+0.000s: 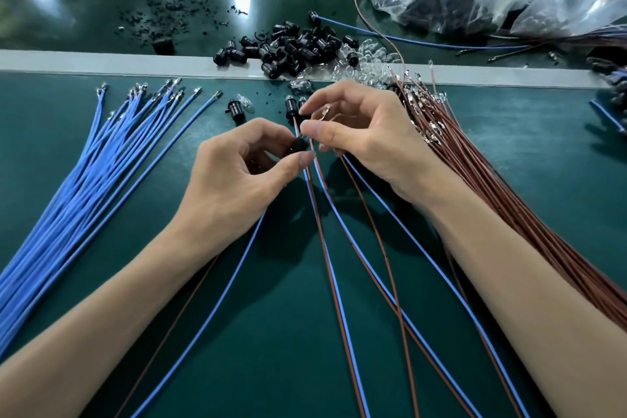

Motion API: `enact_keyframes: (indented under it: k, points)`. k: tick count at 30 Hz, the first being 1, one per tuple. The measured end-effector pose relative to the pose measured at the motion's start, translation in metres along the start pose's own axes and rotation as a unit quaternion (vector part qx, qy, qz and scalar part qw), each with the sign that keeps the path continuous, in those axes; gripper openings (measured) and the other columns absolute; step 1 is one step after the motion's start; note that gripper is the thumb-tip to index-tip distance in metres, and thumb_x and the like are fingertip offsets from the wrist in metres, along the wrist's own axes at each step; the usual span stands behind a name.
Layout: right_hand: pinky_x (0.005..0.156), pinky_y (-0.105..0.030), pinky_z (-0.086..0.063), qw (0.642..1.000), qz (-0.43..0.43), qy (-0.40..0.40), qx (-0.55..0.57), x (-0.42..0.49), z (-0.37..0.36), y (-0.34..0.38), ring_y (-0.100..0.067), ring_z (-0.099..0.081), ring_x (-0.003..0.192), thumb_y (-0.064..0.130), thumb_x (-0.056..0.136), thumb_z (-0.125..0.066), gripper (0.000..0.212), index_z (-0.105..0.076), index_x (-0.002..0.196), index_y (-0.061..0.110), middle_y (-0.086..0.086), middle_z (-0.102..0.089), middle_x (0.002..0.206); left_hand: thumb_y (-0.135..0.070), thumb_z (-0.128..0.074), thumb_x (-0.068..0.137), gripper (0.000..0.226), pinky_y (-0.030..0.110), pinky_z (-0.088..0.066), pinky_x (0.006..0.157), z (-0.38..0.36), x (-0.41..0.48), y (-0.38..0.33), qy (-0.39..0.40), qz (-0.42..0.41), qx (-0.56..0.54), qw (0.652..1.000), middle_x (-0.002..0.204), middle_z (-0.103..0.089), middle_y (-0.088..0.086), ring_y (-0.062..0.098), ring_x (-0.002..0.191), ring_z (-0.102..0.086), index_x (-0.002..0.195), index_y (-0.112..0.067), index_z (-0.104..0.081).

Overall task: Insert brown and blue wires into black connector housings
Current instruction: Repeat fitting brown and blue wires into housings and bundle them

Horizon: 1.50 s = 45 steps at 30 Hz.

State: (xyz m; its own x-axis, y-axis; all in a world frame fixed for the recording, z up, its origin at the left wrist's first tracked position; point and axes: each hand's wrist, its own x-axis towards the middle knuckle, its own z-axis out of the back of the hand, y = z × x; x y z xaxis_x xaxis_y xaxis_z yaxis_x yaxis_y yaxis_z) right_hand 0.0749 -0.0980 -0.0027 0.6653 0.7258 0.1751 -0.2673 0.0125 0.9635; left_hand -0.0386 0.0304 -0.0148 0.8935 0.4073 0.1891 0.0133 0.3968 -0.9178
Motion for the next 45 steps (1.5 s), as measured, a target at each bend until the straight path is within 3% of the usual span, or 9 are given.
enact_keyframes:
  k: [7,15,21,25,31,34,37,40,45]
  points:
    - [0.063,-0.02,-0.048,0.994,-0.013,0.046,-0.1,0.004,0.004,0.005,-0.006,-0.058,0.059,0.009,0.083,-0.07,0.01,-0.062,0.079,0.013,-0.002,-0.062,0.068,-0.027,-0.076,0.077,0.012,0.012,-0.04,0.054,0.0,-0.001,0.004,0.001,-0.027,0.035,0.999,0.071,-0.066,-0.019,0.001,0.052,-0.048,0.084,-0.025,-0.066]
    - [0.06,-0.016,-0.048,0.994,0.002,0.023,-0.108,0.007,0.008,0.006,-0.003,-0.057,0.055,0.004,0.085,-0.066,0.021,-0.056,0.076,0.019,0.003,-0.06,0.067,-0.021,-0.073,0.079,0.009,0.01,-0.038,0.052,0.0,-0.001,0.003,0.008,-0.014,0.033,0.999,0.063,-0.062,-0.012,0.002,0.051,-0.05,0.079,-0.024,-0.065]
    - [0.058,-0.015,-0.047,0.998,0.011,-0.043,-0.052,0.008,0.027,0.011,-0.003,-0.058,0.054,0.0,0.085,-0.065,0.02,-0.057,0.077,0.017,0.007,-0.06,0.064,-0.017,-0.072,0.081,0.008,0.021,-0.046,0.054,0.001,-0.002,0.002,0.009,-0.007,0.021,1.0,0.067,-0.065,0.0,0.017,0.055,-0.056,0.078,-0.02,-0.065]
    - [0.06,-0.016,-0.048,0.998,0.015,0.004,-0.064,0.007,0.017,0.012,-0.005,-0.059,0.056,-0.002,0.082,-0.067,0.02,-0.059,0.078,0.015,0.0,-0.062,0.067,-0.017,-0.07,0.084,0.011,0.036,-0.052,0.065,0.0,-0.001,0.0,0.016,-0.008,-0.02,1.0,0.079,-0.07,0.003,0.025,0.063,-0.062,0.086,-0.024,-0.061]
    - [0.065,-0.028,-0.055,0.996,0.015,0.05,-0.066,0.006,-0.003,0.006,-0.023,-0.066,0.065,-0.001,0.083,-0.067,0.01,-0.063,0.083,0.008,-0.012,-0.068,0.075,-0.039,-0.062,0.08,0.017,0.012,-0.044,0.053,0.0,0.0,0.001,0.017,-0.017,-0.021,0.999,0.065,-0.067,-0.008,0.003,0.05,-0.056,0.082,-0.022,-0.063]
    - [0.06,-0.016,-0.047,0.999,0.012,0.002,-0.03,0.013,-0.006,0.009,-0.01,-0.062,0.061,0.006,0.09,-0.062,0.006,-0.068,0.092,0.005,-0.006,-0.068,0.076,-0.036,-0.063,0.08,0.014,0.013,-0.042,0.051,-0.001,0.001,0.003,0.0,-0.008,-0.039,0.999,0.061,-0.063,-0.009,0.003,0.047,-0.052,0.077,-0.023,-0.061]
    - [0.069,-0.013,-0.047,0.984,0.041,-0.032,-0.169,0.044,-0.019,0.013,-0.002,-0.059,0.071,0.006,0.089,-0.061,0.015,-0.07,0.101,0.008,-0.001,-0.069,0.088,-0.026,-0.064,0.088,0.014,0.014,-0.042,0.05,-0.001,0.002,0.004,-0.038,-0.004,-0.043,0.998,0.059,-0.062,-0.009,0.003,0.046,-0.052,0.075,-0.022,-0.059]
    - [0.083,-0.013,-0.042,0.928,0.078,0.077,-0.355,0.081,-0.037,0.02,-0.008,-0.057,0.087,0.004,0.085,-0.063,0.033,-0.066,0.116,0.016,-0.003,-0.064,0.111,-0.018,-0.061,0.093,0.019,0.019,-0.043,0.05,0.002,0.003,0.005,-0.09,0.004,-0.061,0.994,0.059,-0.059,-0.007,0.008,0.046,-0.051,0.074,-0.019,-0.057]
    - [0.061,-0.004,-0.037,0.898,0.029,0.157,-0.41,0.108,-0.046,0.016,-0.005,-0.052,0.083,0.007,0.083,-0.064,0.031,-0.069,0.111,0.019,-0.003,-0.067,0.106,-0.012,-0.057,0.094,0.016,0.016,-0.042,0.047,0.003,0.006,0.004,-0.141,0.026,-0.115,0.983,0.062,-0.056,0.0,0.007,0.045,-0.053,0.079,-0.016,-0.054]
